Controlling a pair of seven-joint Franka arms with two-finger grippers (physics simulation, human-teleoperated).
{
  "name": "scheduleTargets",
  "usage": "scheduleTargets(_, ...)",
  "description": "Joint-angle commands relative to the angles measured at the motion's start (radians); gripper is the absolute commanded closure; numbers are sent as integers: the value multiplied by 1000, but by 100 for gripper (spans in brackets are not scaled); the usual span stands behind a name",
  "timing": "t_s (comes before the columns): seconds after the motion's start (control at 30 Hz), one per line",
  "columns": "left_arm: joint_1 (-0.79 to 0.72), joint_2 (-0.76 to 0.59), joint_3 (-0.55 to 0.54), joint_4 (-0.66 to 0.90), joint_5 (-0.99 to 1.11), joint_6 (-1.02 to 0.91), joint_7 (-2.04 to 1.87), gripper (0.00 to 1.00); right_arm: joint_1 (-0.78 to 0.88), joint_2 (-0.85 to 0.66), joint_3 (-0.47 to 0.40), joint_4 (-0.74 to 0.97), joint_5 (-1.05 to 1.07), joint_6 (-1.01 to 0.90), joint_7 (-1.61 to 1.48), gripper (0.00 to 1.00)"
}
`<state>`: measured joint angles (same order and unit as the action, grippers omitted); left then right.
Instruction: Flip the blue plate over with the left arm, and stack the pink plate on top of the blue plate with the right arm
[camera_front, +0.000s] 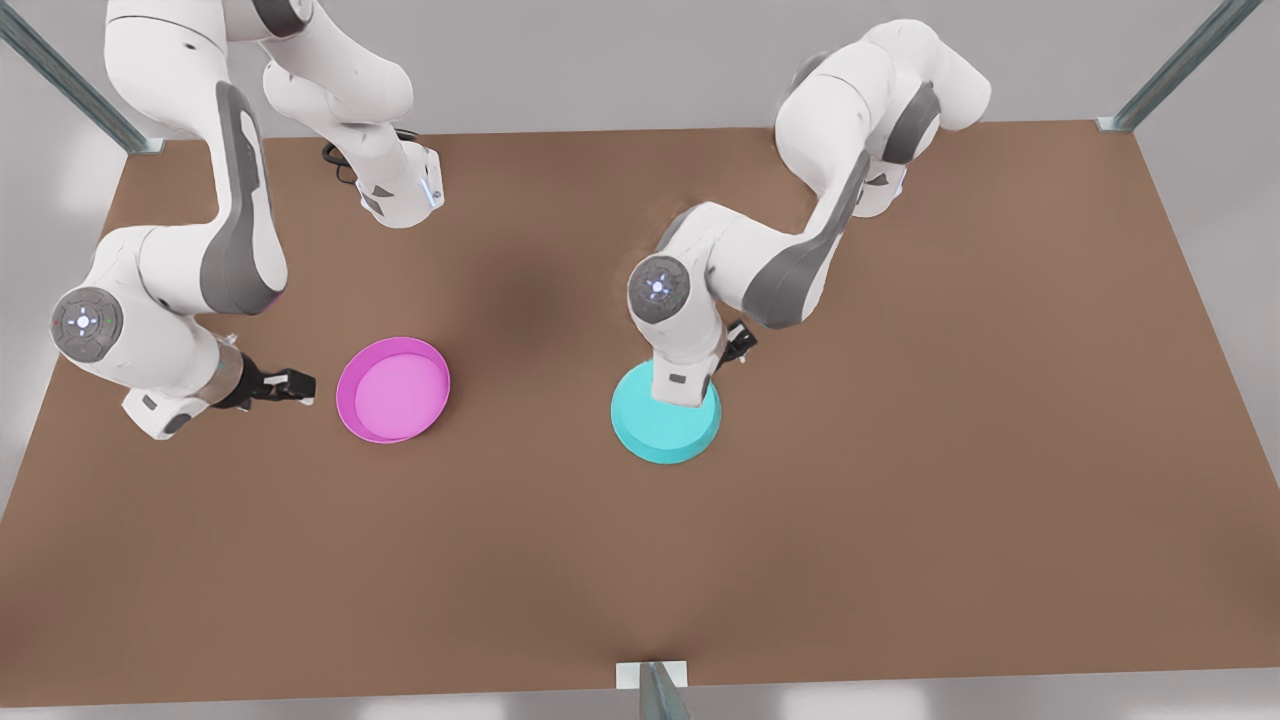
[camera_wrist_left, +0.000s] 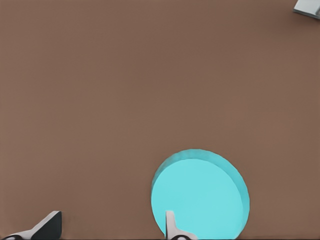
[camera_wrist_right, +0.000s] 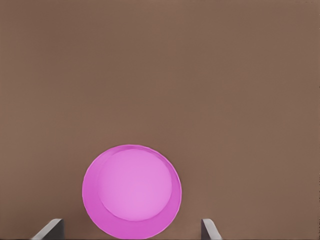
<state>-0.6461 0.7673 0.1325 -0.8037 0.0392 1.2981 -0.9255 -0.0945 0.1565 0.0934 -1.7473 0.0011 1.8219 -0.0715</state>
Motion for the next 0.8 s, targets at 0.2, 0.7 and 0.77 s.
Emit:
scheduleTargets(0.2,367,-423,26,-403,10,96,864,0,-5,6,-12,-141,43,128,-57,0)
scheduleTargets(0.7,546,-434,-192,-399,102,119,886,0,-94,218,-104,-224,385,208,-629,7)
scheduleTargets(0.77,546,-433,-192,-400,102,121,887,0,-99,241,-110,-227,387,208,-657,23)
